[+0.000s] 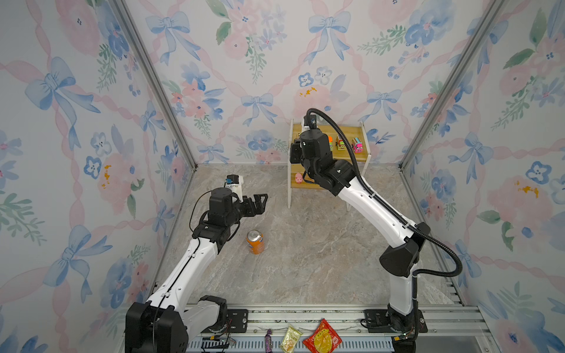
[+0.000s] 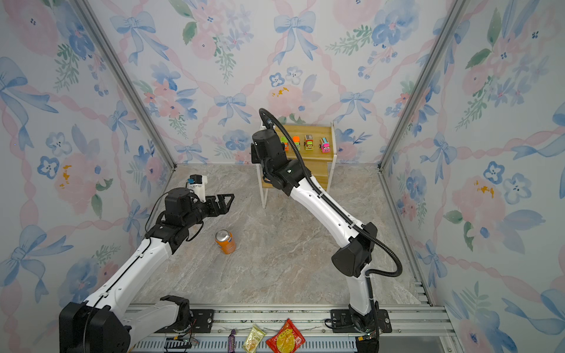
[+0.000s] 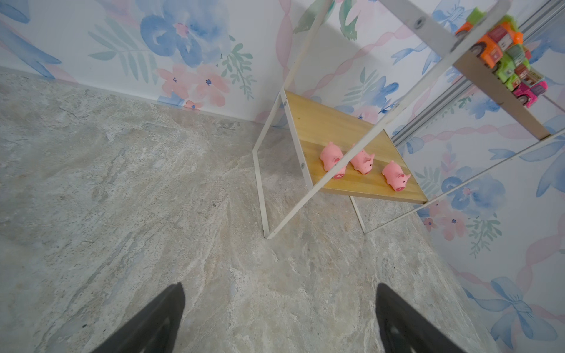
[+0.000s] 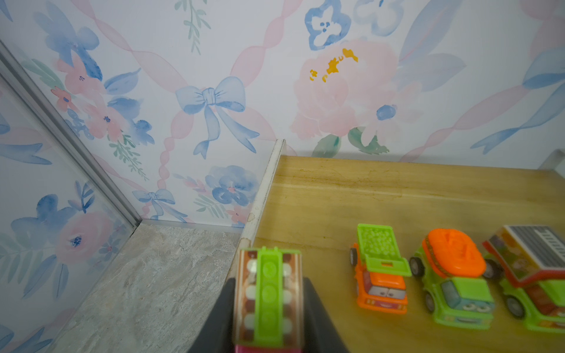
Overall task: Place and organize the plastic toys onto the shelf
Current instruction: 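Lift and carry the pink truck with the right gripper to the upper tier, then lower the pink truck beside the dump truck on the upper tier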
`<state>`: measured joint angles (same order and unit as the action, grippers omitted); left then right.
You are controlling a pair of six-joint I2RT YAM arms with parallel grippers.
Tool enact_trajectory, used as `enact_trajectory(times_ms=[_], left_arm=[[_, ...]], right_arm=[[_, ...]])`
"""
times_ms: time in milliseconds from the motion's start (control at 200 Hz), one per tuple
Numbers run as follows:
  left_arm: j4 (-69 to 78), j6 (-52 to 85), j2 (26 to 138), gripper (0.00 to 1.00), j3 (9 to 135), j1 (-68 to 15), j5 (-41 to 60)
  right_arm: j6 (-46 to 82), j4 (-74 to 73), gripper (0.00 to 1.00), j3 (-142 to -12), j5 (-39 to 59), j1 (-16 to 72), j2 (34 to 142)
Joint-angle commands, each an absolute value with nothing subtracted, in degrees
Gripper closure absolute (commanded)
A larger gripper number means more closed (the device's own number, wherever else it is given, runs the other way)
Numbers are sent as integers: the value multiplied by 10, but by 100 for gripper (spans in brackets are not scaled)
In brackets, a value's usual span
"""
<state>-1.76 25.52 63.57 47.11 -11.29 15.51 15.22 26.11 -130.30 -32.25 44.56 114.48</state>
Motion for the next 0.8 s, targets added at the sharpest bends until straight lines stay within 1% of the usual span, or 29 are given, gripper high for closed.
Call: enact_trajectory(times_ms=[0, 365, 795], left_arm=[[-8, 243, 626, 2, 465, -115, 164], [-8, 243, 626, 2, 463, -115, 162], [-8, 243, 626, 2, 464, -112, 166]], right_arm=[[164, 281, 81, -1327, -334, 436, 1157], [185, 316, 80, -1379, -318, 423, 1193], [197, 330, 79, -1401, -307, 414, 1218]])
